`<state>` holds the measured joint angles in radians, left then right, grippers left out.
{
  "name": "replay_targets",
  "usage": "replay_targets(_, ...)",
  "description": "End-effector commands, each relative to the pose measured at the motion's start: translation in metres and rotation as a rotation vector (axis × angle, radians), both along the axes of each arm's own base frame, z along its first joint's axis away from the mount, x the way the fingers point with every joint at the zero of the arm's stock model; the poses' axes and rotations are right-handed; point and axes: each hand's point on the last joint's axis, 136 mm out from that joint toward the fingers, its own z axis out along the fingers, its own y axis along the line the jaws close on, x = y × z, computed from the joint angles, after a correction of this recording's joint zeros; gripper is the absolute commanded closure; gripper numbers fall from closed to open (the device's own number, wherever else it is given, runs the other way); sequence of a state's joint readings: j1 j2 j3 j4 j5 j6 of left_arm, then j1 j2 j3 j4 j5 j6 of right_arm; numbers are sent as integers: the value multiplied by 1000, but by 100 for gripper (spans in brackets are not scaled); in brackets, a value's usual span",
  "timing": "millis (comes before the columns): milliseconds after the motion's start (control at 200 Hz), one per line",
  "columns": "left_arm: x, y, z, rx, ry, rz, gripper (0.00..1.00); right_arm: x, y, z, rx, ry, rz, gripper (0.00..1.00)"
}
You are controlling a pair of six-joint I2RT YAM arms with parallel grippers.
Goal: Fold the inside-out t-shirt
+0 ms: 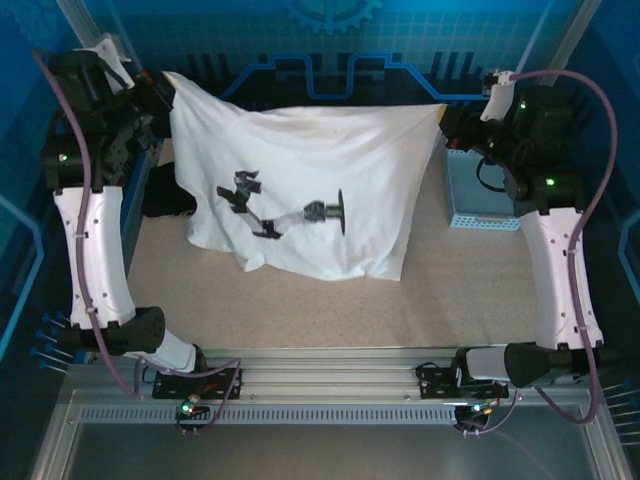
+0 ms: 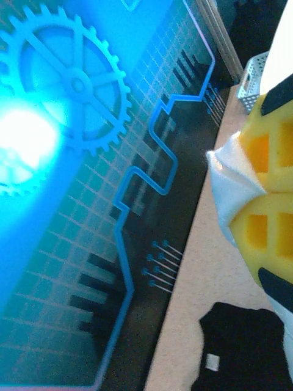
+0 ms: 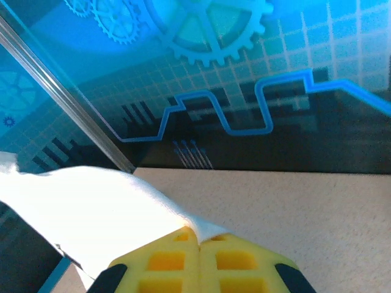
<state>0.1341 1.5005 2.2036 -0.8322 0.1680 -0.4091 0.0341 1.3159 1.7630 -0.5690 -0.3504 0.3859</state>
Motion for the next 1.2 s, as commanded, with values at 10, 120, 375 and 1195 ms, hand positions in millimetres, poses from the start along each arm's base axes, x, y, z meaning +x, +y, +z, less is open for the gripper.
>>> replay_targets(10,-67,4,74,77,-231,61,100,-49,-14,56,-43,-166,-49,100)
replay_targets(120,-111,2,102,86,-328,81,100,-81,-22,79,-52,-223,-79,100)
replay_targets(375,-238,-9,163,148,-612,145,100,-176,-34,133,-88,-405,-163,100)
replay_targets(1195,54,3,4,126,-202,25,100,-3,-52,27,-240,-216,-238,100)
